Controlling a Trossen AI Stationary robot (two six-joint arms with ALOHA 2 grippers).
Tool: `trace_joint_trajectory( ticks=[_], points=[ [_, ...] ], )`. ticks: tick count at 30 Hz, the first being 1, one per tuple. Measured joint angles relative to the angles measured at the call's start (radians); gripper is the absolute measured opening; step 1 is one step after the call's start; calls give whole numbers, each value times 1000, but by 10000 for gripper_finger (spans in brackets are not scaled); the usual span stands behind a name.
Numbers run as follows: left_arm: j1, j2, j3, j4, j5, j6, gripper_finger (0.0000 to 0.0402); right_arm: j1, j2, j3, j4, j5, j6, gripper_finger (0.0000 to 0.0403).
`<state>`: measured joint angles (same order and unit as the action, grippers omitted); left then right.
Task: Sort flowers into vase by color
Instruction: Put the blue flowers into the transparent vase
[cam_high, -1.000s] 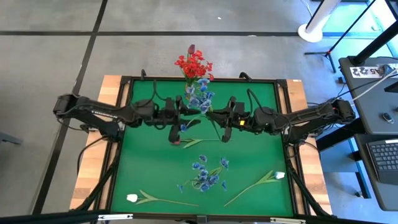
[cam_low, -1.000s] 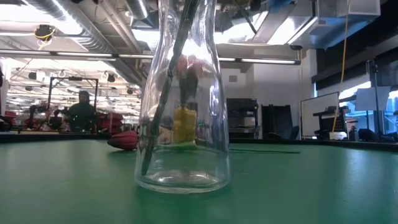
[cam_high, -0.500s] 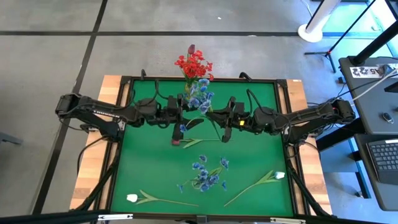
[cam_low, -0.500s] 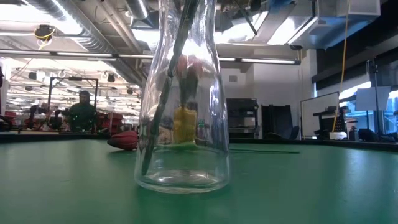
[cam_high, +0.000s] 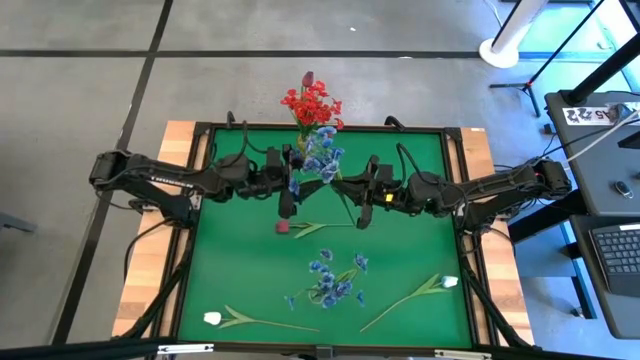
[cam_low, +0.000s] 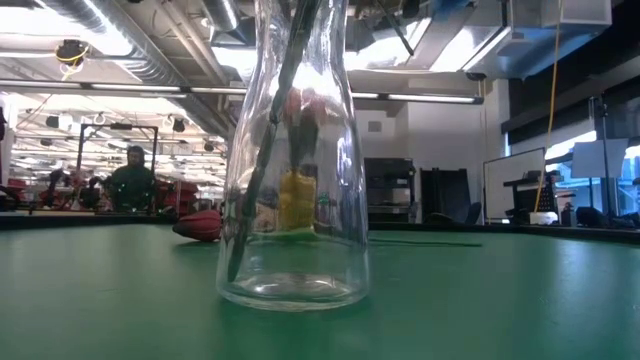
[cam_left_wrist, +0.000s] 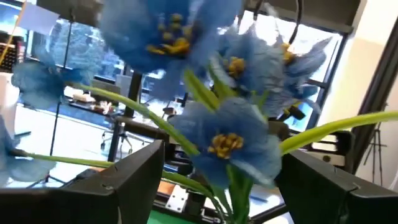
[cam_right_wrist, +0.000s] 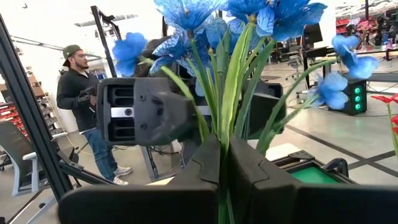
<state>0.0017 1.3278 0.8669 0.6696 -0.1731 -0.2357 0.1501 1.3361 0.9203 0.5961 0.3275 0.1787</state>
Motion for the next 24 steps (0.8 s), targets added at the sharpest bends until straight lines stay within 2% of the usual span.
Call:
trace_joint_trajectory(
  ticks=[10,14,19,24],
  points=[
    [19,59,0,48,3,-24,288,0,-1,0,-18,2,0,11],
    [19,59,0,56,3,-24,274,0,-1,1,-27,1,0,11],
    [19,61,0,93,-2,-24,221,0,0,1,-30,-1,0,11],
    [17,61,0,94,-12,-24,137,-1,0,1,-40,0,0,12]
  ],
)
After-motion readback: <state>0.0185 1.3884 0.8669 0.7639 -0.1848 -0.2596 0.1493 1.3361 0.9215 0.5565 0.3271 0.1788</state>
